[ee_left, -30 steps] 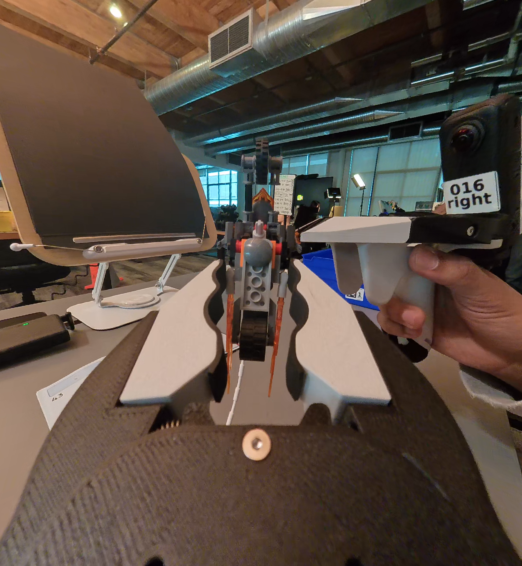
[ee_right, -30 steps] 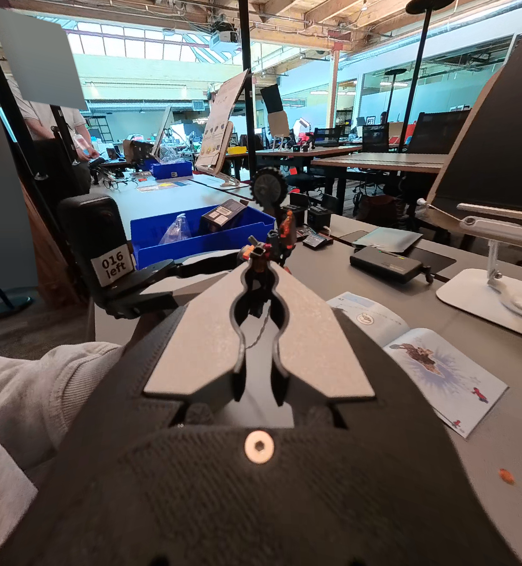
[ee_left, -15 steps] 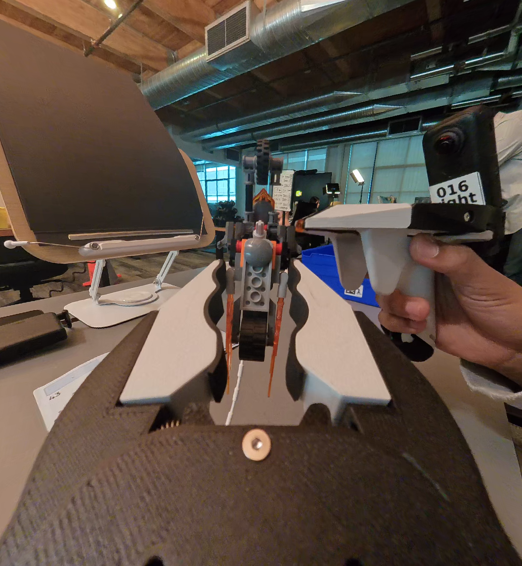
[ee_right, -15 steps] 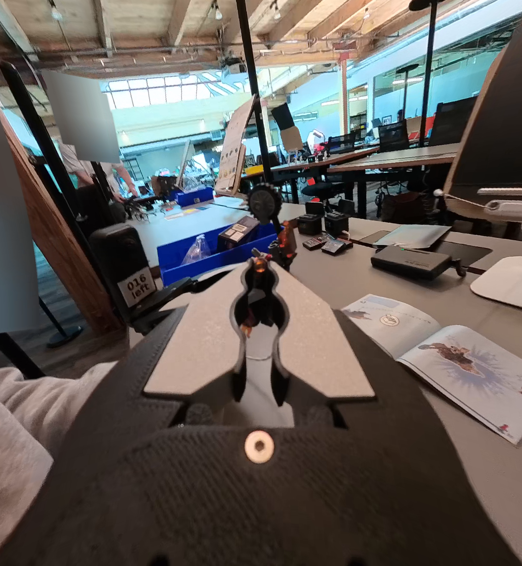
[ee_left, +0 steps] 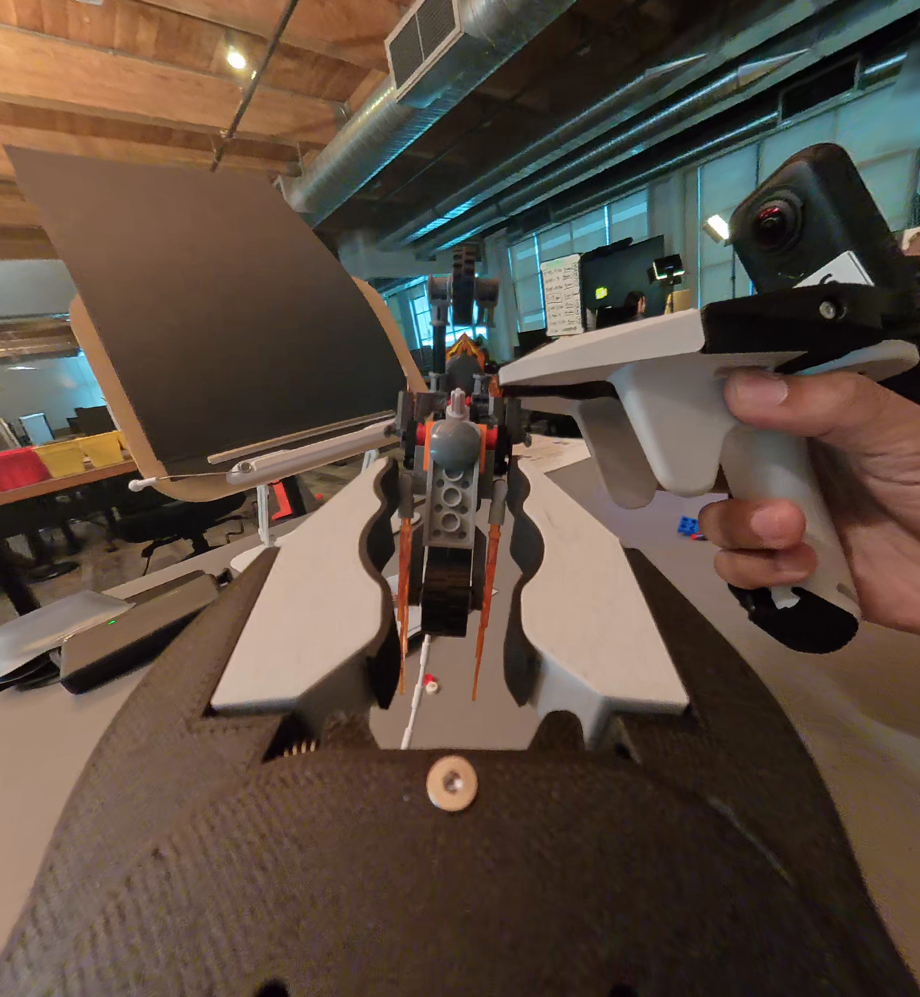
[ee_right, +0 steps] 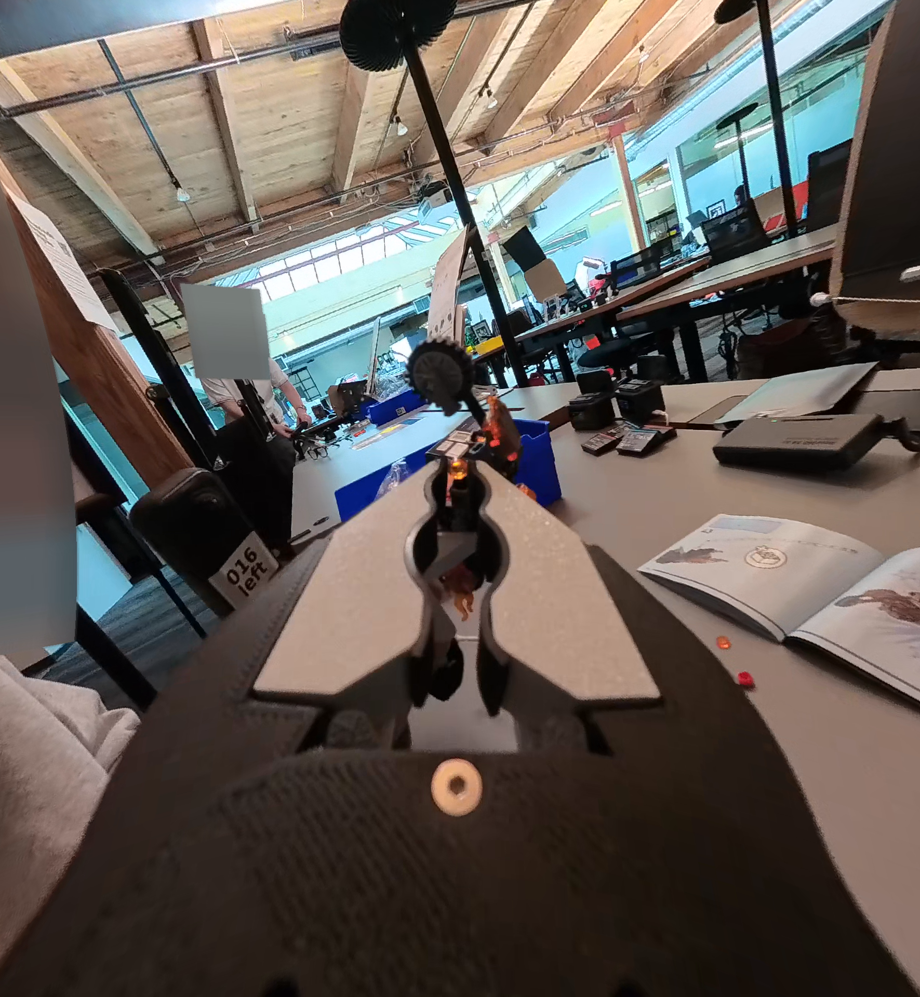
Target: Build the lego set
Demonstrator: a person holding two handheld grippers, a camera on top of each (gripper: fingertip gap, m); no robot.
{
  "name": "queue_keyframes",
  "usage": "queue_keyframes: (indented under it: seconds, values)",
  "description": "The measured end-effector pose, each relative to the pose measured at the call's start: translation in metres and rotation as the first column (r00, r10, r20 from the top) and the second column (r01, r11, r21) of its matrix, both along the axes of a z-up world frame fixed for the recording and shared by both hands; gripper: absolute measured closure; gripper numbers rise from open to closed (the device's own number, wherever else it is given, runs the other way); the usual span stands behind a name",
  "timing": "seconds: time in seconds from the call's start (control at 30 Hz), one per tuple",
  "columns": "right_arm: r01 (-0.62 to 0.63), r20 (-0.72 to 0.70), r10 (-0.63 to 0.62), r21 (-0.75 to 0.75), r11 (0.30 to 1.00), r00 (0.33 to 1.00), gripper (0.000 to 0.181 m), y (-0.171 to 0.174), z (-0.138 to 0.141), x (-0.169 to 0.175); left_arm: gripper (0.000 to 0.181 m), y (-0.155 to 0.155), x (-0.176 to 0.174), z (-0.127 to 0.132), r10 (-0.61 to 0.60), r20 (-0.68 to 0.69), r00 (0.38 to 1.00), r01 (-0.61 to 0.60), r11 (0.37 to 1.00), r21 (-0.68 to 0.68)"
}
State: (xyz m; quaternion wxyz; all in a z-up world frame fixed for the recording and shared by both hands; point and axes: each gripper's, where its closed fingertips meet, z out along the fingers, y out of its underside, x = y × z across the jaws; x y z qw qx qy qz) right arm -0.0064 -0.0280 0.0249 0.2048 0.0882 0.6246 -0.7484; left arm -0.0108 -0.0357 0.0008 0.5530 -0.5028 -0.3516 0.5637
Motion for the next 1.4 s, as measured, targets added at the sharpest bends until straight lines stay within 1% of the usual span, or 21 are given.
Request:
queue_keyframes:
  seconds: [0.2,0.37,0.47,0.53,0.63,0.7,0.77,0.83,0.9,0.97,1.0,1.07,1.1,1.17,1.2,1.27,1.33,1.4]
  values:
    - [0.027,-0.039,-0.027,0.009,1.0,0.999,0.177,0.0,-0.001,-0.001,0.144,-0.003,0.001,0.002,-0.003,-0.008,1.0,0.003,1.0,0.021]
    - [-0.003,-0.055,0.004,0.014,1.0,0.998,0.177,0.0,0.0,0.002,0.144,-0.002,0.001,0.001,-0.034,-0.008,0.999,0.035,0.998,0.048]
    - [-0.034,-0.065,0.035,0.017,0.999,0.997,0.177,0.003,0.0,0.003,0.144,-0.001,0.002,0.001,-0.085,-0.009,0.996,0.085,0.992,0.088]
    - [-0.064,-0.069,0.065,0.007,0.998,0.996,0.177,0.007,0.002,0.004,0.144,0.001,0.003,0.002,-0.147,-0.016,0.989,0.148,0.981,0.124]
    - [-0.124,-0.09,0.121,-0.038,0.991,0.989,0.177,0.015,0.009,0.01,0.144,0.007,0.005,0.002,-0.286,-0.028,0.958,0.286,0.934,0.215]
    - [-0.153,-0.13,0.146,-0.047,0.987,0.981,0.177,0.02,0.012,0.015,0.144,0.01,0.007,0.002,-0.384,-0.048,0.922,0.381,0.878,0.29]
    - [-0.147,-0.195,0.139,-0.028,0.989,0.971,0.177,0.022,0.012,0.018,0.144,0.01,0.008,0.003,-0.457,-0.071,0.887,0.451,0.822,0.346]
    - [-0.127,-0.268,0.118,-0.015,0.992,0.956,0.178,0.024,0.013,0.019,0.144,0.009,0.009,0.004,-0.492,-0.093,0.866,0.487,0.785,0.383]
    - [-0.106,-0.316,0.099,-0.005,0.994,0.943,0.178,0.025,0.014,0.02,0.144,0.005,0.008,0.003,-0.488,-0.103,0.867,0.485,0.777,0.401]
    - [-0.085,-0.326,0.081,0.001,0.996,0.942,0.178,0.024,0.015,0.02,0.144,-0.002,0.005,0.002,-0.43,-0.09,0.898,0.429,0.815,0.39]
    - [-0.072,-0.317,0.069,0.003,0.997,0.946,0.177,0.023,0.015,0.019,0.145,-0.008,0.002,0.0,-0.372,-0.072,0.926,0.371,0.85,0.374]
    - [-0.038,-0.28,0.036,-0.004,0.999,0.959,0.177,0.019,0.016,0.014,0.145,-0.024,-0.001,-0.001,-0.19,-0.042,0.981,0.194,0.933,0.304]
    - [-0.013,-0.254,0.01,-0.013,1.0,0.967,0.177,0.017,0.017,0.011,0.144,-0.03,0.0,0.0,-0.103,-0.044,0.994,0.111,0.963,0.246]
    - [0.04,-0.198,-0.045,-0.029,0.999,0.979,0.177,0.009,0.019,0.003,0.144,-0.038,0.004,0.007,0.045,-0.055,0.997,-0.039,0.993,0.107]
    - [0.063,-0.178,-0.068,-0.033,0.997,0.982,0.178,0.004,0.02,0.0,0.144,-0.042,0.006,0.011,0.107,-0.064,0.992,-0.104,0.994,0.037]
    - [0.094,-0.151,-0.099,-0.037,0.995,0.984,0.178,-0.01,0.021,-0.003,0.144,-0.052,0.011,0.02,0.219,-0.093,0.971,-0.226,0.971,-0.079]
    - [0.11,-0.137,-0.115,-0.044,0.993,0.984,0.178,-0.027,0.026,0.0,0.144,-0.069,0.02,0.031,0.332,-0.137,0.933,-0.352,0.922,-0.162]
    - [0.121,-0.12,-0.127,-0.056,0.991,0.985,0.178,-0.049,0.034,0.007,0.144,-0.09,0.032,0.043,0.436,-0.182,0.881,-0.468,0.86,-0.205]
